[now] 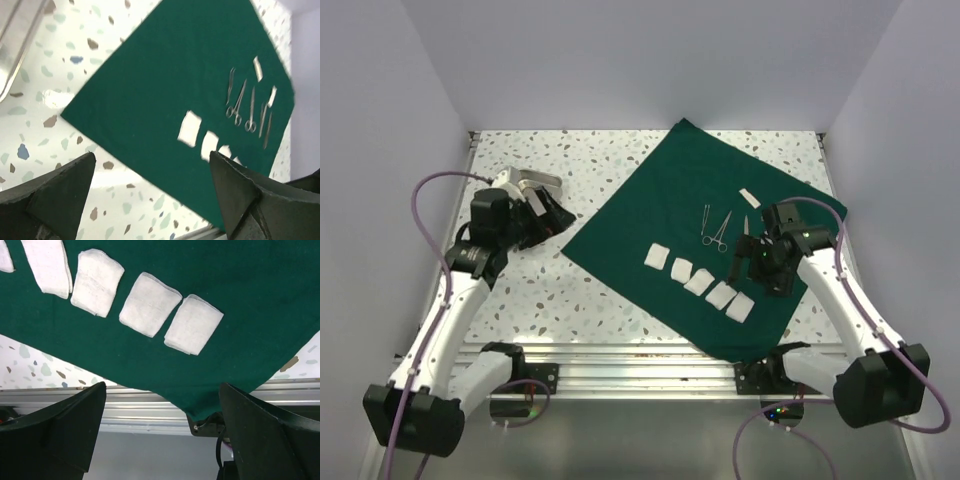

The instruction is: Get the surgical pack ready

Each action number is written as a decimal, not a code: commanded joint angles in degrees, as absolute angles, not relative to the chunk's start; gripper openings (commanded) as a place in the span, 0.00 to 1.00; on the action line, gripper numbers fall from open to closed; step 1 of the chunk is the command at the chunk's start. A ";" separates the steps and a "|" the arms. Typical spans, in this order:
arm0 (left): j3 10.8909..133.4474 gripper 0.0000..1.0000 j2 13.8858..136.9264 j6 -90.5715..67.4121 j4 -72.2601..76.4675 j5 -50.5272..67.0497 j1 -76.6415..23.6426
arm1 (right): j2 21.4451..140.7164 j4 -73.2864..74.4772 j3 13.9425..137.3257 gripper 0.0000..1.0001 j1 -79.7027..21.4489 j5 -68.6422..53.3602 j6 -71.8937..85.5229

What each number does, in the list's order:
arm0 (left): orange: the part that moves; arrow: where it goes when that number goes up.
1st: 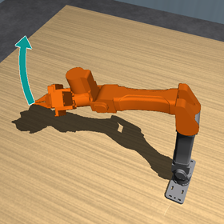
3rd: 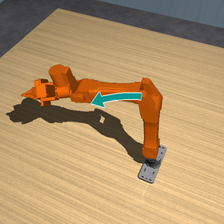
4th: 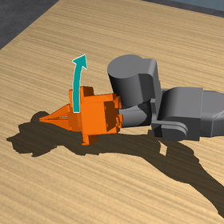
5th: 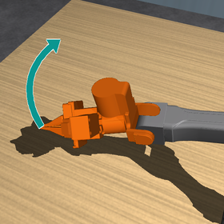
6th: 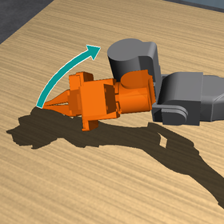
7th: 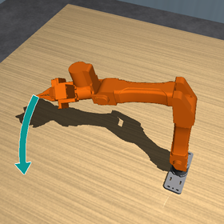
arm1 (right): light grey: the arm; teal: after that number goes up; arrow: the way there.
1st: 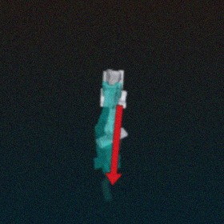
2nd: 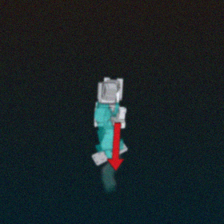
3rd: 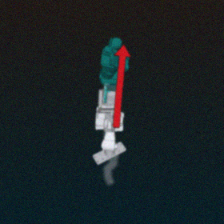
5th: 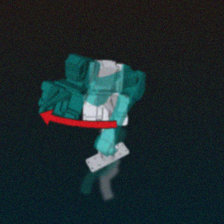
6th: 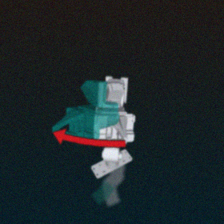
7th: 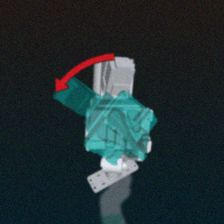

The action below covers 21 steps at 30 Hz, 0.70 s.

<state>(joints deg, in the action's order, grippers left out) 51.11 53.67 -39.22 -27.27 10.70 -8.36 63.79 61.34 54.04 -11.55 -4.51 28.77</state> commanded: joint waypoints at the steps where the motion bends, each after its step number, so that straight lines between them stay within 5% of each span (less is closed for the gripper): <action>1: 52.64 1.00 59.66 -31.65 -30.15 18.97 -8.09 | 65.65 60.21 59.32 0.99 -11.34 -4.13 26.28; 17: 68.11 0.99 75.93 -18.99 -36.99 13.71 -8.17 | 95.79 59.15 80.40 0.98 -11.08 -0.18 22.59; 21: 70.13 0.98 78.48 -18.28 -37.62 13.97 -8.26 | 99.31 58.28 84.11 0.85 -10.81 4.21 22.24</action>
<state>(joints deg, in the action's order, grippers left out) 66.89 77.60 -21.15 -35.99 14.31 -8.36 98.21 59.00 79.64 -11.44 -0.51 23.59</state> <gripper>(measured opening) 0.984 0.870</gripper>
